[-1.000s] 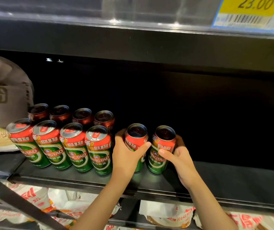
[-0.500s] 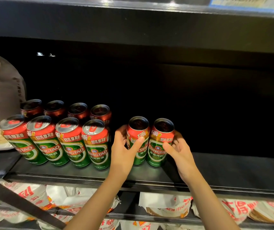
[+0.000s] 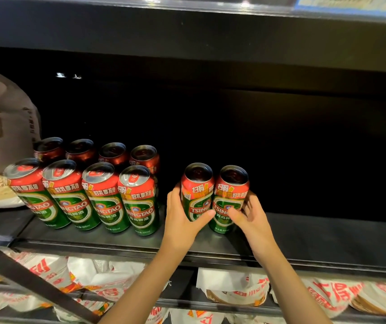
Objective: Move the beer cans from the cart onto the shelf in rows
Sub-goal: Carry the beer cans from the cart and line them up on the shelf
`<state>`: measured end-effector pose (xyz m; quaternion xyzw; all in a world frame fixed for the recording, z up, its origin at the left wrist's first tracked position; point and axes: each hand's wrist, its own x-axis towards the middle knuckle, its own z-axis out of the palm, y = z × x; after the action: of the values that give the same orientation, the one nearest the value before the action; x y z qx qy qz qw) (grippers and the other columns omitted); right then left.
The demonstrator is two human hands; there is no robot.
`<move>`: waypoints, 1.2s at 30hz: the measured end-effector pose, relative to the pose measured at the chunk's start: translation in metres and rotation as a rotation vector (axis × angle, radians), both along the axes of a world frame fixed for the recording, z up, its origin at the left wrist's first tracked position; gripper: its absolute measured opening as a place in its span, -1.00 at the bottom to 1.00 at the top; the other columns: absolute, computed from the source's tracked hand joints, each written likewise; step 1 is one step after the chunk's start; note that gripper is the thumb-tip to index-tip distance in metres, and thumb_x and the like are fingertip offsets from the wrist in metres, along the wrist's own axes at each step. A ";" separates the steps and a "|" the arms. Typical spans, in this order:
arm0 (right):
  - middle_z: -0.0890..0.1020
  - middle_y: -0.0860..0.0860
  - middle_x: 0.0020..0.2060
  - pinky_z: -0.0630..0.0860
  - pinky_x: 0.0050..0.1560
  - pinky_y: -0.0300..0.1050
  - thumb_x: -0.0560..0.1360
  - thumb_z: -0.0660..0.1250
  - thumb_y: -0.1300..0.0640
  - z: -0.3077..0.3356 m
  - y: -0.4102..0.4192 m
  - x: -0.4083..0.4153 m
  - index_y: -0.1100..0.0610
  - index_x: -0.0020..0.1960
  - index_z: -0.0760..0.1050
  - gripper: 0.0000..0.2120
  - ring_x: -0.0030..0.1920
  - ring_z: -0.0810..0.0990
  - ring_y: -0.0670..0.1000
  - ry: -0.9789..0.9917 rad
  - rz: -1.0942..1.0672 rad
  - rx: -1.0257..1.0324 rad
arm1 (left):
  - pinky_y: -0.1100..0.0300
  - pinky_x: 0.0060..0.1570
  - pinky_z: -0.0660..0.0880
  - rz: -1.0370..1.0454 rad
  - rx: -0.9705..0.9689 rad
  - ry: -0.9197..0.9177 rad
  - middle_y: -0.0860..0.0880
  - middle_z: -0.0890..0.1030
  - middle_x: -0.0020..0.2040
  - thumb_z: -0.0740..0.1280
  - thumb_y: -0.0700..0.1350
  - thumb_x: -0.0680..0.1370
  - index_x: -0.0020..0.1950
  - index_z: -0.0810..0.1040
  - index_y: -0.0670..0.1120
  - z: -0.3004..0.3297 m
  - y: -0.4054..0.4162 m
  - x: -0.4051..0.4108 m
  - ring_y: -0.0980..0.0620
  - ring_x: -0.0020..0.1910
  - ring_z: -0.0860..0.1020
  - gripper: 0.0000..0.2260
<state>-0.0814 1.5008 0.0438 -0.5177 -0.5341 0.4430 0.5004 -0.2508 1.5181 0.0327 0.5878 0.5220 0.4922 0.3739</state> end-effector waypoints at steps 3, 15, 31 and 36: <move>0.56 -0.11 0.18 0.47 0.22 -0.17 0.36 0.43 -0.01 -0.005 0.000 -0.001 0.01 0.29 0.37 -0.46 0.20 0.53 -0.17 -0.026 -0.032 -0.010 | 0.50 0.02 0.33 0.082 -0.044 -0.043 0.10 0.35 0.28 0.51 -0.05 0.36 0.43 0.18 0.00 -0.006 -0.003 0.002 0.17 0.23 0.37 -0.25; 0.39 -0.22 0.31 0.26 0.32 -0.34 0.41 0.47 0.14 -0.028 -0.010 -0.001 -0.06 0.40 0.23 -0.34 0.30 0.35 -0.29 -0.215 -0.026 -0.044 | 0.28 0.28 0.28 0.099 -0.013 0.041 0.10 0.34 0.32 0.39 0.14 0.44 0.48 0.18 0.01 -0.028 -0.015 0.002 0.20 0.33 0.32 -0.31; 0.50 -0.18 0.14 0.39 0.17 -0.39 0.40 0.47 0.25 -0.031 -0.002 -0.022 0.01 0.33 0.36 -0.43 0.18 0.47 -0.20 -0.219 -0.123 -0.014 | 0.08 0.29 0.38 0.409 -0.025 0.050 -0.04 0.39 0.33 0.43 -0.04 0.46 0.42 0.30 -0.08 -0.042 -0.011 0.018 0.00 0.32 0.39 -0.42; 0.53 -0.18 0.11 0.43 0.16 -0.36 0.39 0.49 0.23 -0.033 0.004 -0.024 0.00 0.28 0.39 -0.47 0.14 0.50 -0.22 -0.205 -0.118 0.006 | 0.03 0.35 0.32 0.440 -0.072 0.117 -0.07 0.33 0.42 0.34 -0.02 0.52 0.51 0.16 -0.08 -0.041 -0.007 0.023 -0.03 0.40 0.31 -0.38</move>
<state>-0.1050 1.5046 0.0105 -0.5894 -0.5523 0.3560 0.4700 -0.2281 1.5109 -0.0087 0.4734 0.6758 0.5079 0.2475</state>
